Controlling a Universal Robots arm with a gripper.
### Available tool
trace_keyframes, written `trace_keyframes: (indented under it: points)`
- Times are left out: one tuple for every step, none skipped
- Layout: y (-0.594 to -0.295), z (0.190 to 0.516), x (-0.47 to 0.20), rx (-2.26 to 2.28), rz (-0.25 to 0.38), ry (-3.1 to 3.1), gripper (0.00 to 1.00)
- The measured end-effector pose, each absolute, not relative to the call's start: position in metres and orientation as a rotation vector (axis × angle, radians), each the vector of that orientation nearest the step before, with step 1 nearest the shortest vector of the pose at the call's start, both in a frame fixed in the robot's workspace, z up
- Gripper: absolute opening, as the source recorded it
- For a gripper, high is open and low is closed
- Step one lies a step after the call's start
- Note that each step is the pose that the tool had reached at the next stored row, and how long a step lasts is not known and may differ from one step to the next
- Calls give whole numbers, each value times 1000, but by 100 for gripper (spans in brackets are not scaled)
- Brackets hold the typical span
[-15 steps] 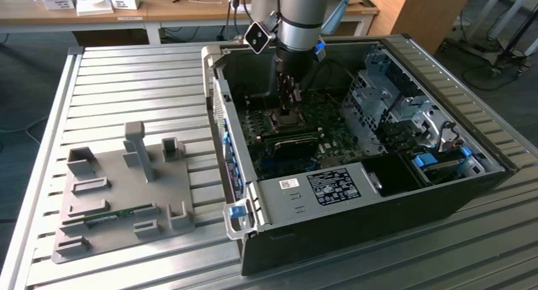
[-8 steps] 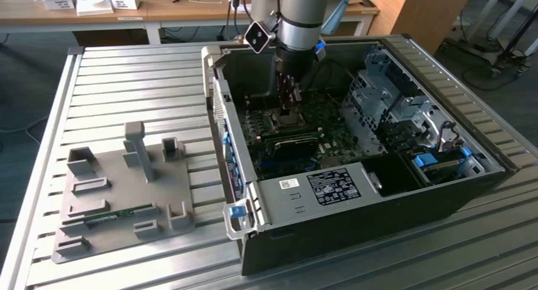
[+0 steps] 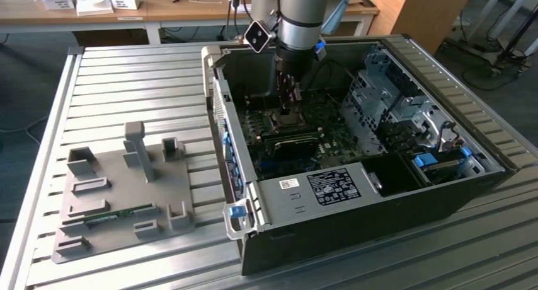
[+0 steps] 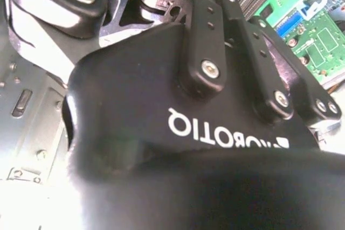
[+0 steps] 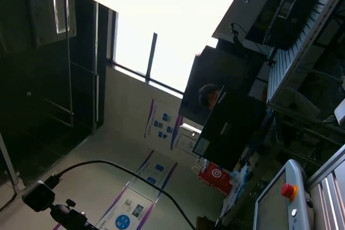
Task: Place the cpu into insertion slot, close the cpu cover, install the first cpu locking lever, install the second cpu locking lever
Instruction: 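Install the second cpu locking lever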
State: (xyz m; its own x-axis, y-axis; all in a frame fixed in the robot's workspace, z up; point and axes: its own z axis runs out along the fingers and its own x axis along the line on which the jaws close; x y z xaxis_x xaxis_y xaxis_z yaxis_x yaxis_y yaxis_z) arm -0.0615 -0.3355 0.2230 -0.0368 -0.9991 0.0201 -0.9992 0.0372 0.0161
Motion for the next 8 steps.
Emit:
trace_keyframes:
  points:
    - [-335,224,-62,2162,4,-2244,11]
    - [-335,224,-61,2163,3,-2244,11]
    - [-335,224,-61,2163,3,-2244,11]
    - [-335,224,-61,2163,3,-2244,11]
    - [-335,225,-61,2163,3,-2244,11]
    - [-335,226,-61,2163,3,-2244,11]
    - [-335,226,-61,2163,3,-2244,11]
    - [-335,226,-61,2163,3,-2244,11]
